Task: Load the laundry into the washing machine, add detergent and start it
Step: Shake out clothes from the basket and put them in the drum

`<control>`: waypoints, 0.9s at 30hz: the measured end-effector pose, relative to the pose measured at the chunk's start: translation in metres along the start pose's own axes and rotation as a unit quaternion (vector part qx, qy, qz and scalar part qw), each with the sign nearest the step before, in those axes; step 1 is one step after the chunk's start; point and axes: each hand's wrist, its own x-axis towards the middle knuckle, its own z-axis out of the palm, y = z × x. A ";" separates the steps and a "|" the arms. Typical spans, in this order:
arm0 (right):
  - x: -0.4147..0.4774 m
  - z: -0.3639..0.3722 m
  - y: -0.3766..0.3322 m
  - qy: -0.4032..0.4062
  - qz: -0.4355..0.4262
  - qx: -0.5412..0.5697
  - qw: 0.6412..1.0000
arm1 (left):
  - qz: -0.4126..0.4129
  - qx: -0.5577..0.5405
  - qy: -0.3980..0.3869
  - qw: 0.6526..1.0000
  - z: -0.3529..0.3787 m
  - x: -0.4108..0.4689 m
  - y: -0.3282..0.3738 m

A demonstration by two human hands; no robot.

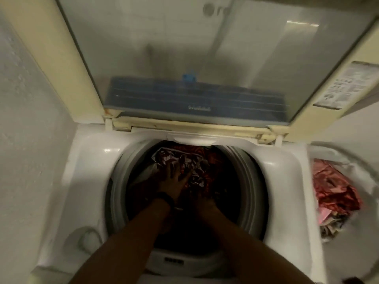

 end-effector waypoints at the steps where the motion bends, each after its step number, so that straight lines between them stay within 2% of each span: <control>1: -0.019 -0.015 -0.003 -0.010 0.018 -0.037 0.999 | 0.016 0.010 -0.002 1.000 -0.013 -0.017 0.004; 3: -0.054 -0.049 -0.007 0.022 0.035 -0.044 0.998 | 0.028 0.009 0.042 0.999 -0.034 -0.044 0.013; 8: -0.154 -0.109 0.001 0.161 -0.004 0.001 0.987 | 0.063 -0.031 0.197 0.978 -0.096 -0.103 0.052; 11: -0.206 -0.130 0.022 0.276 -0.009 0.043 0.960 | 0.115 -0.078 0.280 0.950 -0.128 -0.127 0.091; 14: -0.248 -0.142 0.052 0.346 0.000 0.107 0.932 | 0.166 -0.075 0.328 0.927 -0.158 -0.142 0.136; 18: -0.286 -0.150 0.111 0.415 0.027 0.155 0.896 | 0.214 -0.057 0.357 0.907 -0.187 -0.146 0.206; 22: -0.312 -0.152 0.175 0.457 0.057 0.184 0.868 | 0.268 -0.032 0.350 0.897 -0.206 -0.141 0.282; 27: -0.324 -0.143 0.257 0.467 0.098 0.231 0.848 | 0.273 -0.021 0.304 0.912 -0.197 -0.121 0.367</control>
